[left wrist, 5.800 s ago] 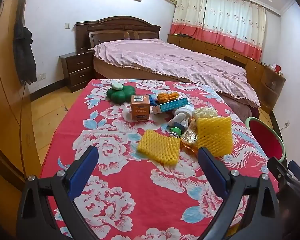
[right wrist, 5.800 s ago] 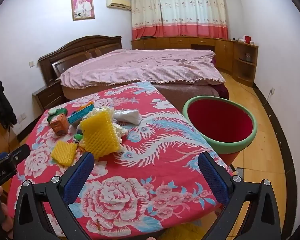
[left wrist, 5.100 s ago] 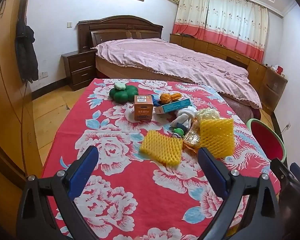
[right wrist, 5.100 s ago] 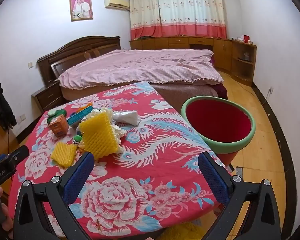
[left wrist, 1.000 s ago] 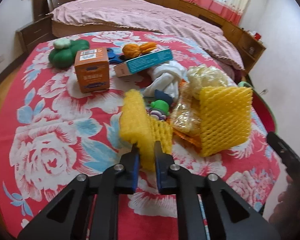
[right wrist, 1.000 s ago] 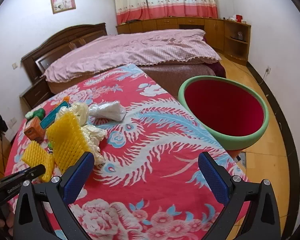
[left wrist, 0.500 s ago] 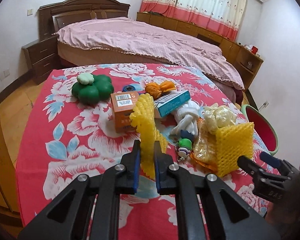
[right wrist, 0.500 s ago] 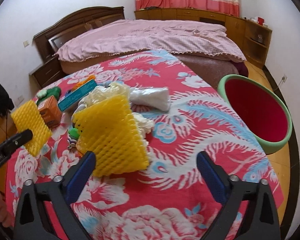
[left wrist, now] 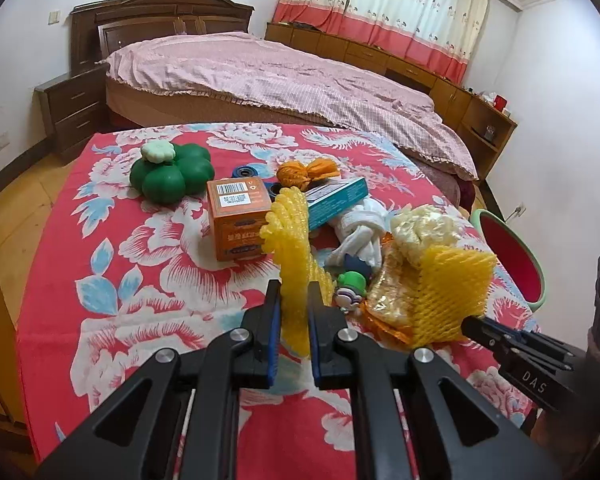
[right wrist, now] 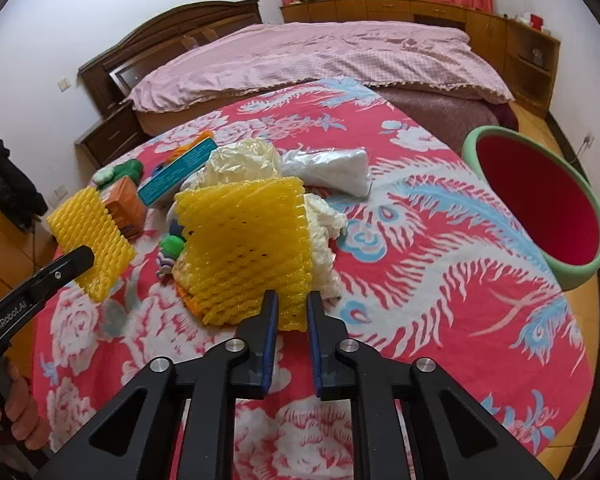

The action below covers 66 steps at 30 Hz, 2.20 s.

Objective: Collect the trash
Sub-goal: 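Carry both yellow foam nets over the red bucket with both tools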

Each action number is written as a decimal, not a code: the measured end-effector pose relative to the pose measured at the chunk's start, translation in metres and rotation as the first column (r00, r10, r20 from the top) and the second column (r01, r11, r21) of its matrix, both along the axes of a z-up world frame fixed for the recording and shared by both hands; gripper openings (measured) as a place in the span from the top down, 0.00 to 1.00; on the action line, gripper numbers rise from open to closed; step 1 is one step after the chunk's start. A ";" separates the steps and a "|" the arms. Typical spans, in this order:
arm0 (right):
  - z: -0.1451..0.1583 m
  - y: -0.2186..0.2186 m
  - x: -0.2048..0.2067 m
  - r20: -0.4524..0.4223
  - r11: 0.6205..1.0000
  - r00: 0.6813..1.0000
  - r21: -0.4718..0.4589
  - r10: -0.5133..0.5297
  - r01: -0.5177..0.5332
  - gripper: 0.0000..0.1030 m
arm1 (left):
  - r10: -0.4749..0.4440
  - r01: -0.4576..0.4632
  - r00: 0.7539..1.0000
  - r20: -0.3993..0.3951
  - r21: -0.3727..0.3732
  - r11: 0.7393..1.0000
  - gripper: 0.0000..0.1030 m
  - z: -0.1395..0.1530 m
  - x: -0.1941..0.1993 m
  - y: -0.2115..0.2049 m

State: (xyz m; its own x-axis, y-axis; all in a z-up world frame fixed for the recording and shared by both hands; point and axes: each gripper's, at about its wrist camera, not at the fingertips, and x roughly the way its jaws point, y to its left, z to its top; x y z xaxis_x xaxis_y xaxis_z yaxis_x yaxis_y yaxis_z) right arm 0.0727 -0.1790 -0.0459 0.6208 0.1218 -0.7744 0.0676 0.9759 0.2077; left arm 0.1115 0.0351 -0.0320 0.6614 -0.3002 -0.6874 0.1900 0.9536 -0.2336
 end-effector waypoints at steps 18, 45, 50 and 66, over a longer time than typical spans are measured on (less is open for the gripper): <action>0.060 -0.041 -0.043 0.199 0.999 0.980 0.041 -0.020 0.012 0.90 | -0.030 0.031 0.998 0.053 -0.002 1.000 0.89 0.046 -0.031 -0.038; 0.053 -0.204 -0.039 0.193 0.951 0.931 0.089 -0.308 0.296 0.90 | -0.266 0.265 0.962 0.064 0.030 0.964 0.89 0.072 0.013 -0.213; 0.039 -0.228 -0.036 0.172 0.932 0.916 0.084 -0.362 0.352 0.90 | -0.322 0.321 0.946 0.027 0.035 0.947 0.89 0.056 0.023 -0.250; -0.008 -0.281 -0.035 0.073 0.879 0.877 0.090 -0.475 0.469 0.89 | -0.437 0.442 0.896 -0.073 0.057 0.895 0.89 0.006 0.045 -0.341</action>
State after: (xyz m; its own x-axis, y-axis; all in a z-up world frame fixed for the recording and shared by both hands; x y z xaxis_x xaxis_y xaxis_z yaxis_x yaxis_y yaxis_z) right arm 0.0377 -0.4598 -0.0536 0.6844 -0.1537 -0.7127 0.4945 0.8162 0.2988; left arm 0.1562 -0.3057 -0.0257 0.4326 -0.5012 -0.7494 0.5820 0.7901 -0.1925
